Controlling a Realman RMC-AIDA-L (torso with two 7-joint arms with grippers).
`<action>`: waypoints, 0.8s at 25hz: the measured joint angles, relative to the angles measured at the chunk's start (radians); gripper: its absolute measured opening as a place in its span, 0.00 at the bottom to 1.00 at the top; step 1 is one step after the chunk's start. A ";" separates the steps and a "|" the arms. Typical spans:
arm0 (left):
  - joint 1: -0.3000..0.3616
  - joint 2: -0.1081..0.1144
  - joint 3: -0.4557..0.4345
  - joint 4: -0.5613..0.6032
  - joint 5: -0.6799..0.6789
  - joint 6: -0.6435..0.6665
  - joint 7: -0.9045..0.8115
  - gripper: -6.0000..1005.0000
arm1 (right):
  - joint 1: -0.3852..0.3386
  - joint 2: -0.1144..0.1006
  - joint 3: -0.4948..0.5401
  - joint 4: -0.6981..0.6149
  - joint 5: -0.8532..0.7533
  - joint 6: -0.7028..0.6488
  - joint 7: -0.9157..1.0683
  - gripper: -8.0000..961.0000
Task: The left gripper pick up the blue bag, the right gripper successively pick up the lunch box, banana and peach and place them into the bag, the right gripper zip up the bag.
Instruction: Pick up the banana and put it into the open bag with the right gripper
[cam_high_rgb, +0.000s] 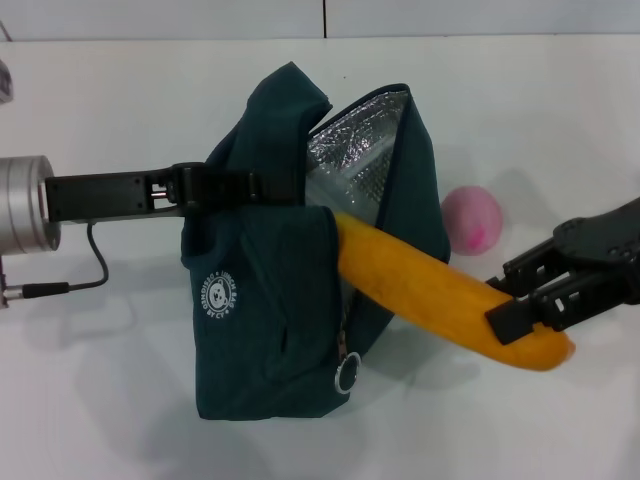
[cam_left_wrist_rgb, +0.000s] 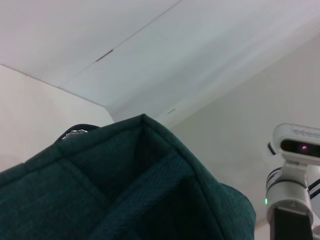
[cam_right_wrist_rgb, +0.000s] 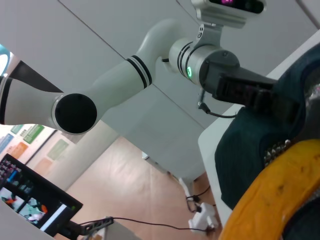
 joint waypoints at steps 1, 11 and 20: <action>0.000 -0.001 0.000 0.000 0.000 0.000 0.001 0.06 | 0.001 -0.001 -0.004 0.018 0.000 0.004 -0.001 0.48; -0.001 -0.007 0.006 0.000 0.000 0.001 0.003 0.06 | 0.027 -0.003 -0.009 0.122 -0.027 0.085 -0.004 0.50; 0.002 -0.008 0.006 -0.002 0.000 0.003 0.024 0.06 | 0.089 0.000 -0.002 0.194 -0.023 0.176 -0.002 0.51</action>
